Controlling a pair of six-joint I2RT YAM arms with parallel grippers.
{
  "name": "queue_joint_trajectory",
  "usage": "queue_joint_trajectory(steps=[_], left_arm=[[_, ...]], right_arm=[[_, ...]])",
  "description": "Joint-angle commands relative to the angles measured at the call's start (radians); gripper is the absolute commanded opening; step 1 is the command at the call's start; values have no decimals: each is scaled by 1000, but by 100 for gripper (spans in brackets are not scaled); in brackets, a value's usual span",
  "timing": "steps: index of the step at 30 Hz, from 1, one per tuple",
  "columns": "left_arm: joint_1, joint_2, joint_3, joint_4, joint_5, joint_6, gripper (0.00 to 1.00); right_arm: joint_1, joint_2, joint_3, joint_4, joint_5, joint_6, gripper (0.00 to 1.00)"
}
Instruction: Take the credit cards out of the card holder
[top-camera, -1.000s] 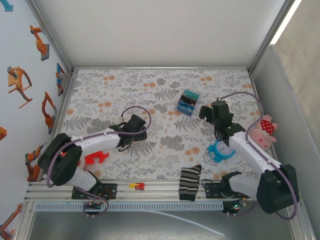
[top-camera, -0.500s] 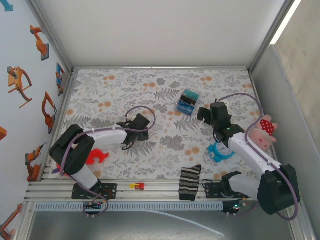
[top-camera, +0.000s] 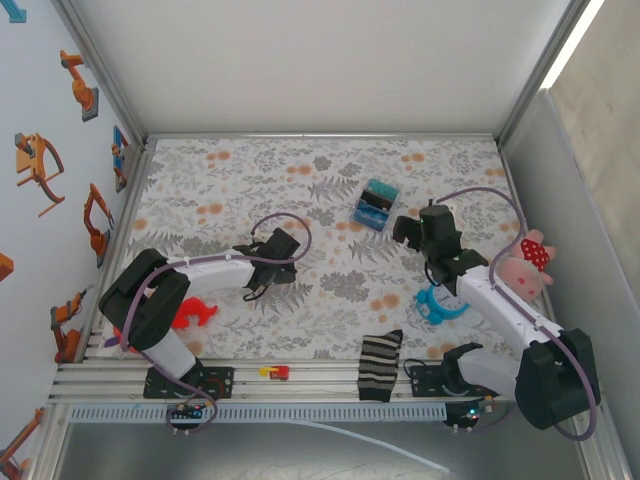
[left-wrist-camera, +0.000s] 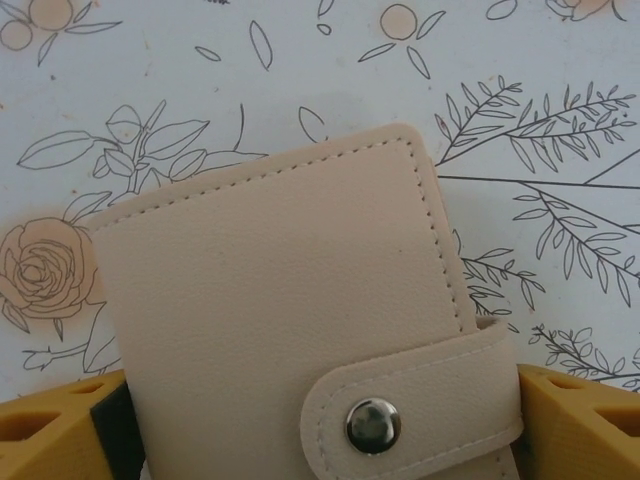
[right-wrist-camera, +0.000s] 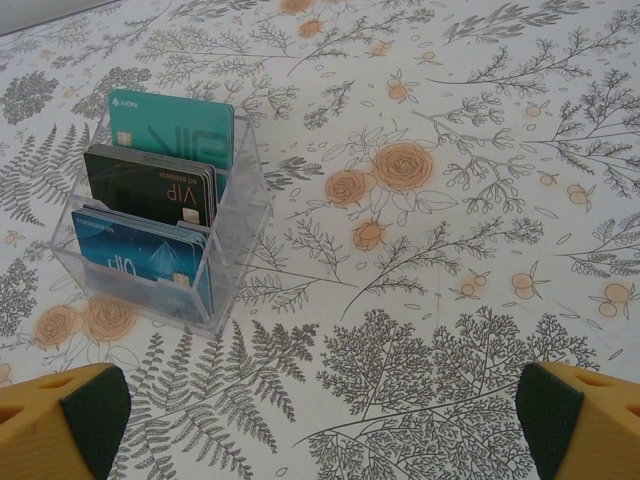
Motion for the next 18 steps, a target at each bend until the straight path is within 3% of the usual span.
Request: queue_joint_trajectory(steps=[1, 18], left_arm=[[-4, -1, -9, 12, 26, 25, 86], [-16, -57, -56, 132, 39, 113, 71]], right_arm=[[10, -1, -5, 10, -8, 29, 100], [19, 22, 46, -47, -60, 96, 100]])
